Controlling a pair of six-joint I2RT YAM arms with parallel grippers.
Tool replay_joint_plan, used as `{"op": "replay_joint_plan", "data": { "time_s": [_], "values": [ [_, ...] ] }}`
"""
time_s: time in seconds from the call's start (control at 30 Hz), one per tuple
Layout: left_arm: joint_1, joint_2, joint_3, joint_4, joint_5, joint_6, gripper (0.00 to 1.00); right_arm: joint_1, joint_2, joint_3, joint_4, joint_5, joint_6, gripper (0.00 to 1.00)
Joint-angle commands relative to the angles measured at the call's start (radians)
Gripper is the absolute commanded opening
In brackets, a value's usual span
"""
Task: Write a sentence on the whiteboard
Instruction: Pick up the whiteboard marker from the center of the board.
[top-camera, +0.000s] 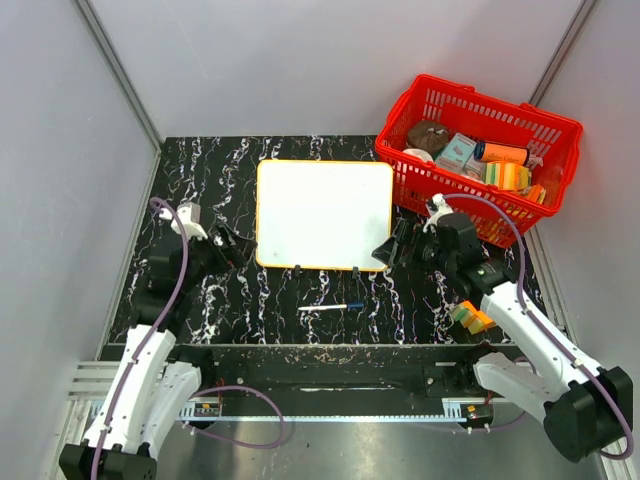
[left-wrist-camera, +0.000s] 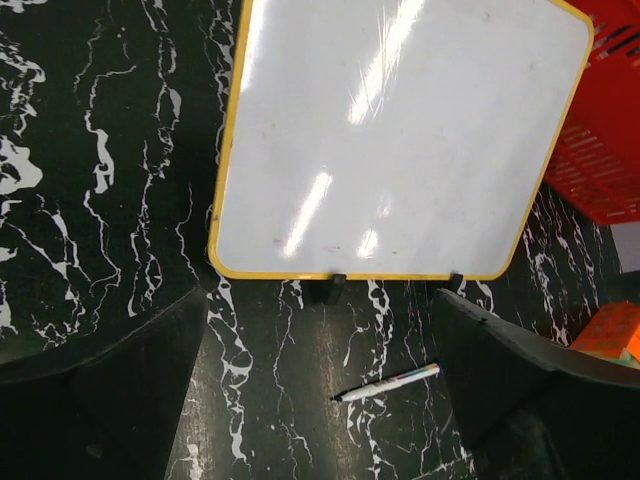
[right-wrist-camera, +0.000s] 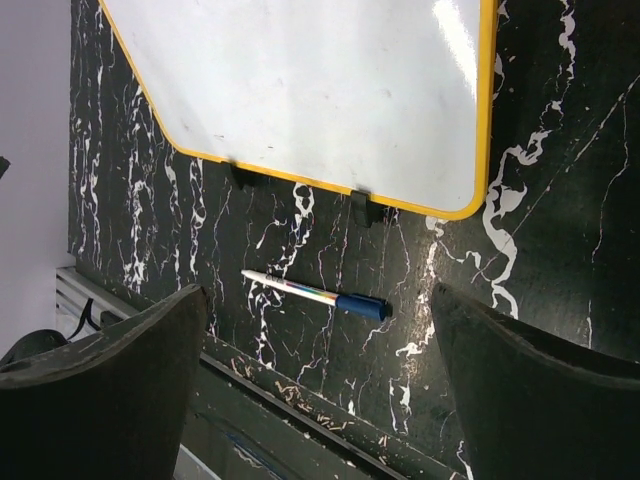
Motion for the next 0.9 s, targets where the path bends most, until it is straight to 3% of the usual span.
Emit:
{"op": "replay_joint_plan", "data": {
  "time_s": [0.0, 0.07, 0.17, 0.27, 0.47, 0.6, 0.87],
  "values": [
    [-0.036, 0.026, 0.055, 0.008, 0.111, 0.053, 0.99, 0.031, -0.002, 0.018, 0.057, 0.035, 0.000, 1.00],
    [-0.085, 0.061, 0.052, 0.020, 0.095, 0.066, 0.99, 0.031, -0.009, 0.004, 0.068, 0.040, 0.003, 1.00],
    [-0.253, 0.120, 0.070, 0.021, -0.035, 0.092, 0.99, 0.031, -0.022, -0.014, 0.076, 0.041, 0.003, 1.00],
    [-0.518, 0.210, 0.099, 0.040, -0.144, 0.142, 0.99, 0.033, -0.023, -0.034, 0.077, 0.041, -0.002, 1.00],
    [-0.850, 0.491, 0.217, -0.010, -0.273, 0.313, 0.99, 0.031, -0.034, -0.062, 0.046, 0.081, -0.012, 1.00],
    [-0.939, 0.693, 0.302, -0.043, -0.307, 0.411, 0.99, 0.030, -0.046, -0.085, 0.045, 0.094, -0.014, 1.00],
    [-0.945, 0.798, 0.317, -0.003, -0.253, 0.491, 0.95, 0.030, -0.077, -0.102, 0.023, 0.112, -0.032, 1.00]
  ]
}}
